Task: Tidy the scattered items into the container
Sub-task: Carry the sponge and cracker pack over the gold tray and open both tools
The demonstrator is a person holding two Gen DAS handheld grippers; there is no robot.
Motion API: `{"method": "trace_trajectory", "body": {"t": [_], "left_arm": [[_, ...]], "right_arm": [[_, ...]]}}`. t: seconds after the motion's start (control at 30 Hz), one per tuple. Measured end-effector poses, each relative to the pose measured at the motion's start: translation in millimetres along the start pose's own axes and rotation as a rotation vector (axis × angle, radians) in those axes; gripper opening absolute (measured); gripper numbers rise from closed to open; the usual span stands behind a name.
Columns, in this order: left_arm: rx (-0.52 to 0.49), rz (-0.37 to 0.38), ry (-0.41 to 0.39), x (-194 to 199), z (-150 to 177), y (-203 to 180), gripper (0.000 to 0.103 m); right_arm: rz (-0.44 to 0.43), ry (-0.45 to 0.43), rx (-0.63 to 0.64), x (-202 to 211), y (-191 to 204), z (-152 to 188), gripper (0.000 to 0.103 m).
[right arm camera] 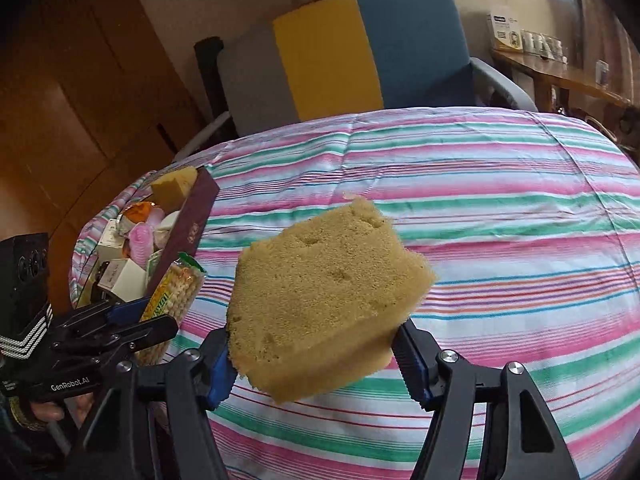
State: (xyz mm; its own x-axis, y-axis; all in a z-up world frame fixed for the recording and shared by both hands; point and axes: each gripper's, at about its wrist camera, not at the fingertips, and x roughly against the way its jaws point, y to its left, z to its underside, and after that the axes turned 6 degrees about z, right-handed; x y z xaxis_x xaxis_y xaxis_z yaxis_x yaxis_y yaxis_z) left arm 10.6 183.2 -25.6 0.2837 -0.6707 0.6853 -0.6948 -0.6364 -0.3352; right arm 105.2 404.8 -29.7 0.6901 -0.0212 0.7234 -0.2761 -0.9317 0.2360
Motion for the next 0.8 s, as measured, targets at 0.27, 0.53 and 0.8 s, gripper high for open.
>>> {"method": "trace_trajectory", "body": {"t": [0.27, 0.53, 0.8], "left_arm": [[0.129, -0.132, -0.160, 62, -15, 72, 0.050], [0.201, -0.268, -0.208, 86, -27, 143, 0.050], [0.248, -0.316, -0.186, 73, -39, 179, 0.052]], "right_arm": [[-0.141, -0.005, 0.158, -19, 95, -41, 0.068], [-0.247, 0.001, 0.279, -56, 195, -76, 0.068], [-0.221, 0.040, 0.259, -113, 240, -102, 0.071]]}}
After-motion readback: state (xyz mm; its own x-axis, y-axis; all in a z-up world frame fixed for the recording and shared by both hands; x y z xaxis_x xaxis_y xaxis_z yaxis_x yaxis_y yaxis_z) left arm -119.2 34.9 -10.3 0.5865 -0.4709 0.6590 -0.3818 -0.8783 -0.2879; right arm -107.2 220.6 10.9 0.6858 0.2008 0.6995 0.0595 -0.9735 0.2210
